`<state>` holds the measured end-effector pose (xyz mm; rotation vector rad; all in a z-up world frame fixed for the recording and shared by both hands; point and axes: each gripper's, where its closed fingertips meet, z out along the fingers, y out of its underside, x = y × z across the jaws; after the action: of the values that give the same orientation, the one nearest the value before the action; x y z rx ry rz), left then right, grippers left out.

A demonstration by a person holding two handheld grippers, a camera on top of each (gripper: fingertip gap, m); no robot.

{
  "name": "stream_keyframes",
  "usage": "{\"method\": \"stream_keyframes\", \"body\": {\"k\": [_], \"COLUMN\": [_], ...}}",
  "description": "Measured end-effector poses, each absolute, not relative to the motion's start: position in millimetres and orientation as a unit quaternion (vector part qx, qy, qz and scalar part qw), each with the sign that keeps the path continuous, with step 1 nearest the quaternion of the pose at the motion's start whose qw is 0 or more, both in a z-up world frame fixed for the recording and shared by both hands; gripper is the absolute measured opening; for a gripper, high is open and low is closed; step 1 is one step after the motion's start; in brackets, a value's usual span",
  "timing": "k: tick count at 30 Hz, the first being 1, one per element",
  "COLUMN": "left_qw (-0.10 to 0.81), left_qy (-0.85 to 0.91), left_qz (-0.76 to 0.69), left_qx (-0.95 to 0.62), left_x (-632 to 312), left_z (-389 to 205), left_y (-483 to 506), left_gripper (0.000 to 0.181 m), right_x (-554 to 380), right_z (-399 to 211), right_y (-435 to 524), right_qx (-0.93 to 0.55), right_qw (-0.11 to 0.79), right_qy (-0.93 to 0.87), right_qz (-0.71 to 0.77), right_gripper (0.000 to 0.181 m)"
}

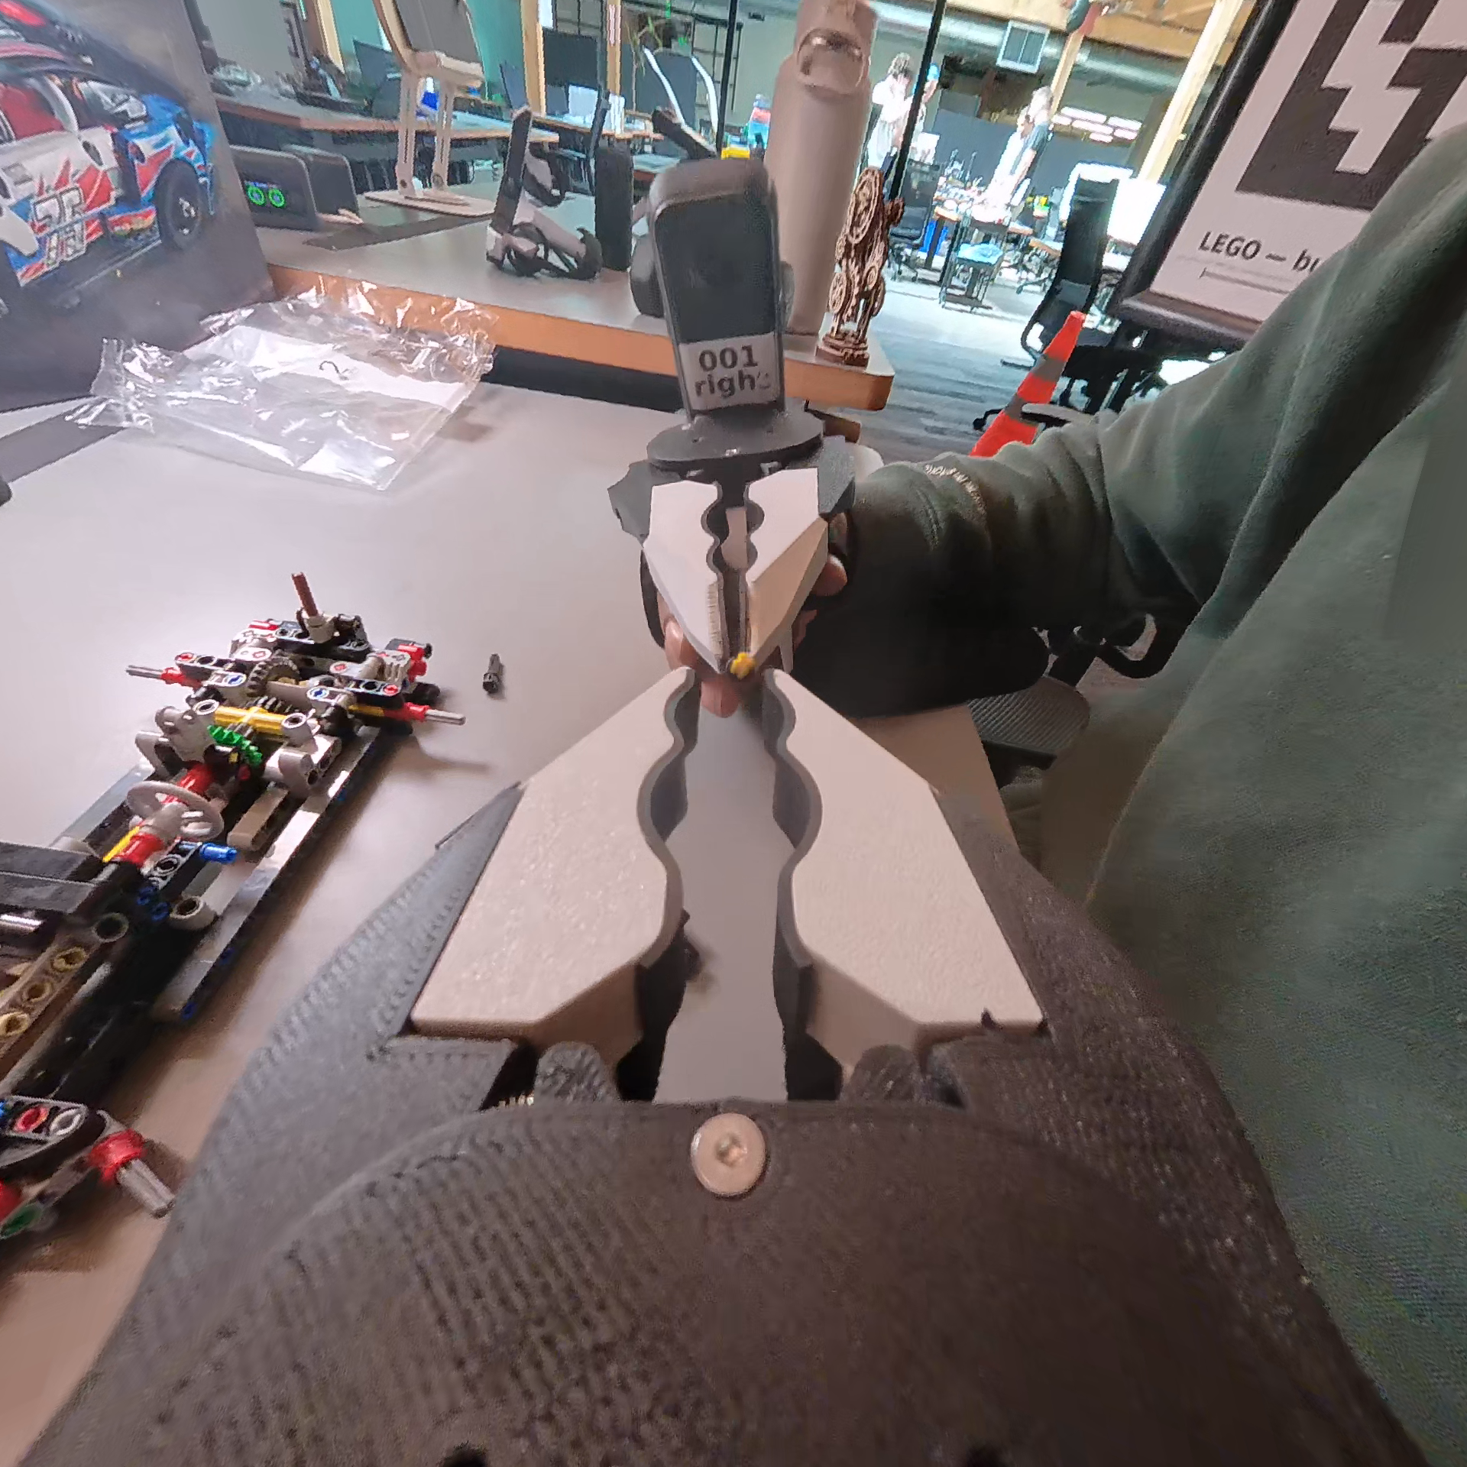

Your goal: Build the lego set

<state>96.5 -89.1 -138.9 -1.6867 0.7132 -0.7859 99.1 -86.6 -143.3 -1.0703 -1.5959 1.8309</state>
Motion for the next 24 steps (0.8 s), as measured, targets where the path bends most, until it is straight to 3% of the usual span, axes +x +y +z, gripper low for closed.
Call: {"method": "stream_keyframes", "body": {"k": [5, 19, 24], "left_qw": [0.527, 0.565, 0.578], "left_qy": [0.323, 0.286, 0.254], "left_qz": [-0.310, -0.351, -0.385], "left_qx": [-0.722, -0.690, -0.674], "left_x": [100, 97, 92], "left_z": [-152, -138, -129], "left_y": [-90, -85, -82], "left_gripper": [0.002, 0.002, 0.002], "right_x": [97, 98, 99], "right_z": [-155, -137, -135], "right_y": [-88, -80, -76], "right_qx": [-0.400, -0.390, -0.388], "right_qw": [0.252, 0.308, 0.326], "right_qy": [-0.611, -0.588, -0.585], "right_qz": [0.635, 0.638, 0.632], "right_gripper": [0.000, 0.000, 0.011]}}
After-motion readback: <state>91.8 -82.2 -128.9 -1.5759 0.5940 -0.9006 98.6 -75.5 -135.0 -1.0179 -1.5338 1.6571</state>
